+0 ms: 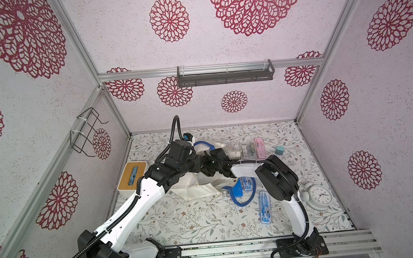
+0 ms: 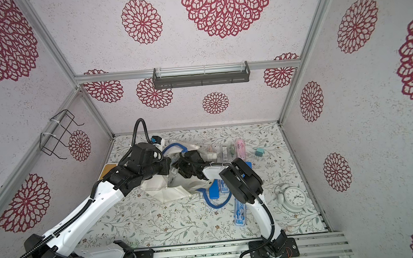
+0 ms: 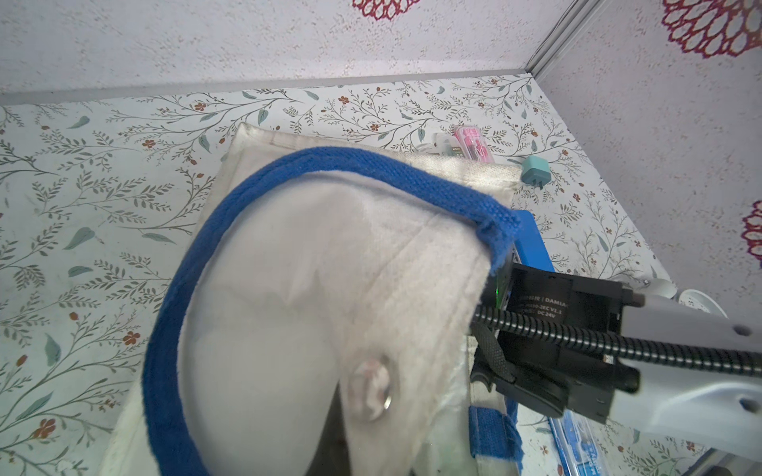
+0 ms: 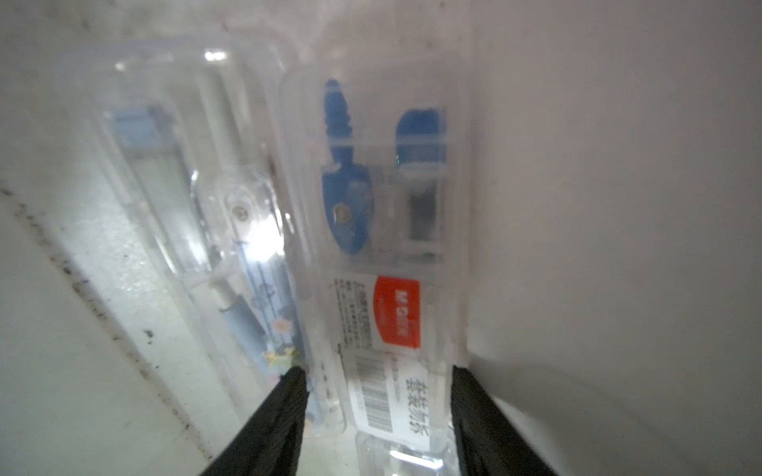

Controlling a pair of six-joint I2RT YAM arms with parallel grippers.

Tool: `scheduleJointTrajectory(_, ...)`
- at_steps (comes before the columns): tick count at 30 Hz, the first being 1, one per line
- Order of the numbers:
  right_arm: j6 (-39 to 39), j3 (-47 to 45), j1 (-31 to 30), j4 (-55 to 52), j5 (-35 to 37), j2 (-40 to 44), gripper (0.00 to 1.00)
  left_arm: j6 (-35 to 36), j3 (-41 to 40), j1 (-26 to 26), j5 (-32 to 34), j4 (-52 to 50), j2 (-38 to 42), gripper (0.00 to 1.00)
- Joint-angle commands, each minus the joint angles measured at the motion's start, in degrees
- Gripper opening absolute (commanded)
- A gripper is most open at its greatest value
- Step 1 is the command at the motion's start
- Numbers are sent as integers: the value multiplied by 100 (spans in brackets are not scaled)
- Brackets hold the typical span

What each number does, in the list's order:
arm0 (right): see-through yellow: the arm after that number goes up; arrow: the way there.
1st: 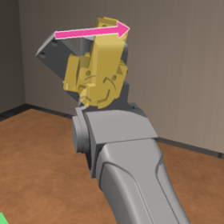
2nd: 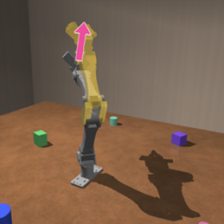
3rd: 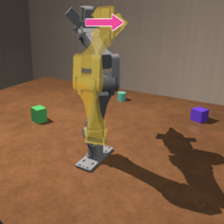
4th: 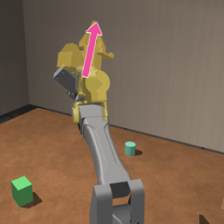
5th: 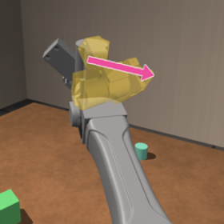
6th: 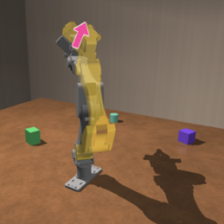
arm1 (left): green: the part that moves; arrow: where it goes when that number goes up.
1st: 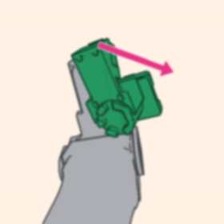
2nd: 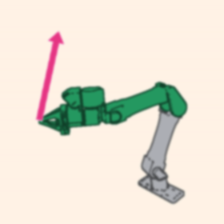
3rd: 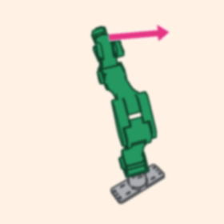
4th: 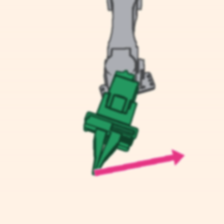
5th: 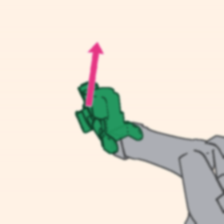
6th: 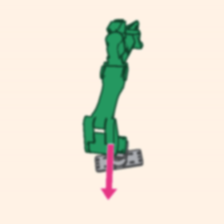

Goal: Take out the compass set from the canvas bag
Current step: Adjust the canvas bag at the center of the board.

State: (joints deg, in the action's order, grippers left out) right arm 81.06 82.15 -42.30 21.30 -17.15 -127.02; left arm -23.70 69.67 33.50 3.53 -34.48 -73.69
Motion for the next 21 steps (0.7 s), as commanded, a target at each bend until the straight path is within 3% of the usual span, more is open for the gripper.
scheduleJointTrajectory(1, 73, 196, 117, 913, -133, -13, 58, -151, -53, 113, -99, 458, 87, 0)
scheduleJointTrajectory(21, 841, 641, 36, 3043, -518, -400, 40, -35, -217, 101, -226, 500, 205, 0)
